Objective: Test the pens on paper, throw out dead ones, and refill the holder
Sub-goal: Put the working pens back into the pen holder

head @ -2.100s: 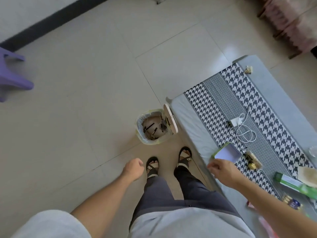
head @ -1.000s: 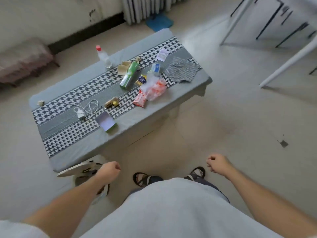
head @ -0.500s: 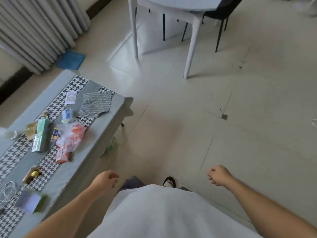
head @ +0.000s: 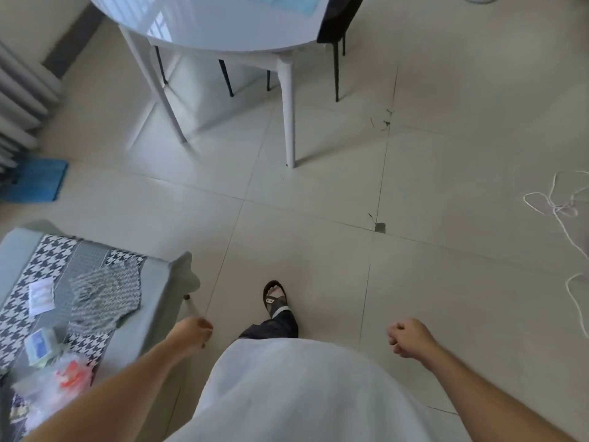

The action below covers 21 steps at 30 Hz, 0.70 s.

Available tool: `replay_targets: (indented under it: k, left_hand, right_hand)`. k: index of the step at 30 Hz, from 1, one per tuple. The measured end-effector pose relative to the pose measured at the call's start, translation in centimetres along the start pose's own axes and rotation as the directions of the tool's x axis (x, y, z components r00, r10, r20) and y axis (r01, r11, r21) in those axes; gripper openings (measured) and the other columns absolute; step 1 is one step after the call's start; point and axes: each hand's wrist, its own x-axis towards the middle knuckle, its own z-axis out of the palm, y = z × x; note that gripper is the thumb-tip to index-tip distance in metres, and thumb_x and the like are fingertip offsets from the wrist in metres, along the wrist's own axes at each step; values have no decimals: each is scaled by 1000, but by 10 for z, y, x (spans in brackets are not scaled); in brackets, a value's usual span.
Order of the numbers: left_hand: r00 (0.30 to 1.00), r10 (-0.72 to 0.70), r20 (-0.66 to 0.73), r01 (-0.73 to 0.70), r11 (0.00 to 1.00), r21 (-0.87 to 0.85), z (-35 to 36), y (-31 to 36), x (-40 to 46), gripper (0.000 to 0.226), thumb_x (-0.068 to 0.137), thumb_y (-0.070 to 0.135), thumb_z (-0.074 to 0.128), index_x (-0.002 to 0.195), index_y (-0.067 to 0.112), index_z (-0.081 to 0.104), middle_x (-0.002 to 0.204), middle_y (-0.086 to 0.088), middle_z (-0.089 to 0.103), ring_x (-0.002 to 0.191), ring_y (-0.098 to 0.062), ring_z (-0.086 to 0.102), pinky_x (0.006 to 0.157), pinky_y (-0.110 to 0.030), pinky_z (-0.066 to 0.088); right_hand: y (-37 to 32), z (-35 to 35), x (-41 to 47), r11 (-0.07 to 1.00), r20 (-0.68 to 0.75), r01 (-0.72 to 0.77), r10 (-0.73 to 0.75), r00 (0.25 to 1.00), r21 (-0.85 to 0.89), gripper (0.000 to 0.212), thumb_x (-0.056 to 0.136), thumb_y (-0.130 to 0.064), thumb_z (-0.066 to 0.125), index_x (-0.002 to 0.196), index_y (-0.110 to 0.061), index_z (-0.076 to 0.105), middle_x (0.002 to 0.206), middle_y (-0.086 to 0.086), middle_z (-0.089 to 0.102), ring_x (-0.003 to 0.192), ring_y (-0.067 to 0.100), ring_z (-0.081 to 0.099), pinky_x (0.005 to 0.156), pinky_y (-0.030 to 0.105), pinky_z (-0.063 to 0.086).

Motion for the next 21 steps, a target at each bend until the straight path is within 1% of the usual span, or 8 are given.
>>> replay_targets:
  k: [3,5,7,10,14,17,19,21]
  left_hand:
    - [997,80,-2,-80,997,15,-53,79,32,16,88,10,60,98,12,72,91,-9,74,79,-22,71,71,-27,58]
    - [991,131,-30,-131,991,21,-89,133,49,17,89,7,58,100,11,70,88,-10,72,73,-20,69,52,-19,49]
    - [980,193,-47,-191,981,29,-118,183,61,19,90,4,56,103,8,69,89,-12,71,72,-20,67,47,-17,41]
    - [964,258,-59,-256,966,37,-145,251,81,17,91,8,56,101,13,69,92,-10,73,81,-22,71,53,-20,45]
    - [961,275,-10,-274,959,77,-158,315,108,18,90,11,56,99,18,69,95,-4,71,80,-14,72,56,-21,46]
    - [974,226,8,-226,971,81,-162,344,128,19,90,12,55,100,20,69,94,-4,72,79,-14,72,56,-21,47]
    - [986,167,-8,-166,984,58,-163,355,137,19,91,13,54,100,20,69,92,-6,73,80,-16,72,61,-24,51]
    - [995,93,-39,-93,996,8,-165,366,144,18,91,10,55,100,16,69,91,-8,72,80,-20,71,66,-30,55]
  right_hand:
    - [-30,-25,14,997,-26,-23,25,999,76,20,97,-7,56,78,-6,62,73,12,64,58,22,56,54,27,42]
    - [-54,-44,24,991,-74,-20,30,997,129,18,96,-8,58,82,-2,66,75,14,67,58,23,58,55,28,45]
    - [-76,-62,35,981,-121,-17,41,992,191,16,96,-7,58,86,3,67,77,16,69,58,24,59,55,30,48]
    - [-109,-89,55,972,-148,10,26,989,235,19,96,-7,57,84,5,67,76,14,70,56,23,60,53,29,50]
    - [-138,-120,94,973,-108,-10,35,993,231,24,94,-6,53,74,-7,65,70,10,67,54,21,58,54,30,46]
    - [-157,-153,136,977,-66,-31,46,997,210,20,94,-6,55,80,0,67,68,9,67,52,20,56,52,28,45]
    - [-172,-181,166,978,-58,-38,51,997,204,18,94,-5,56,87,6,68,68,10,67,52,21,55,52,29,44]
    - [-197,-216,192,983,-49,-35,44,998,180,18,95,-5,56,87,6,68,68,12,67,53,22,55,52,29,43]
